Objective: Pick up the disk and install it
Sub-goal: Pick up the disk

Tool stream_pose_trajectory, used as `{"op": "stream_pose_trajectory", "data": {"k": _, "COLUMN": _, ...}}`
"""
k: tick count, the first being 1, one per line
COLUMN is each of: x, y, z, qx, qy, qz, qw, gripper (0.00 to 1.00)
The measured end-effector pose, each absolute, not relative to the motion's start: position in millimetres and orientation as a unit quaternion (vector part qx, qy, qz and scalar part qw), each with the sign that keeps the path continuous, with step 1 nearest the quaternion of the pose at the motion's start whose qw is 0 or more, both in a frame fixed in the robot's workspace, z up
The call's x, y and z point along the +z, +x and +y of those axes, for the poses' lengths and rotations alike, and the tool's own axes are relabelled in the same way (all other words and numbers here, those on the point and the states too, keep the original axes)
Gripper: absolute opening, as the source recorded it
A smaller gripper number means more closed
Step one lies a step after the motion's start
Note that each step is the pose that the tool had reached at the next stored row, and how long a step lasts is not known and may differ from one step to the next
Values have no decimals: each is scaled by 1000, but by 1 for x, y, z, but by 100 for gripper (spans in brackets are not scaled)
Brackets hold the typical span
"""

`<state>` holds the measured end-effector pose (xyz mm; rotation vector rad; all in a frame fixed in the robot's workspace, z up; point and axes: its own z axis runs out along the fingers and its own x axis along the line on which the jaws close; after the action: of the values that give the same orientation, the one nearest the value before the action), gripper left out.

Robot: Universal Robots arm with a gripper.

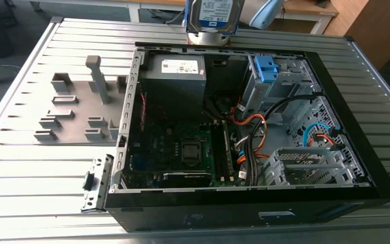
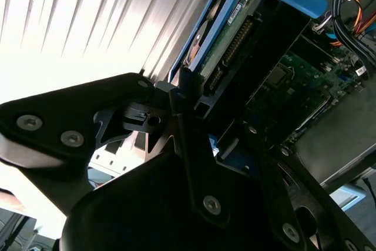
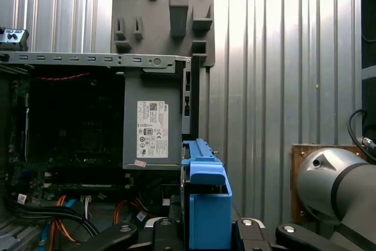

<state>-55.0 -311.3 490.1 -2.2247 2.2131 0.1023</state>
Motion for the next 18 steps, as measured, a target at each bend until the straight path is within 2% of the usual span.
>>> {"op": "stream_pose_trajectory", "data": {"k": 18, "x": 490, "y": -55, "z": -322, "qx": 33, "qy": -709, "qz": 705, "qw": 1, "gripper": 36}}
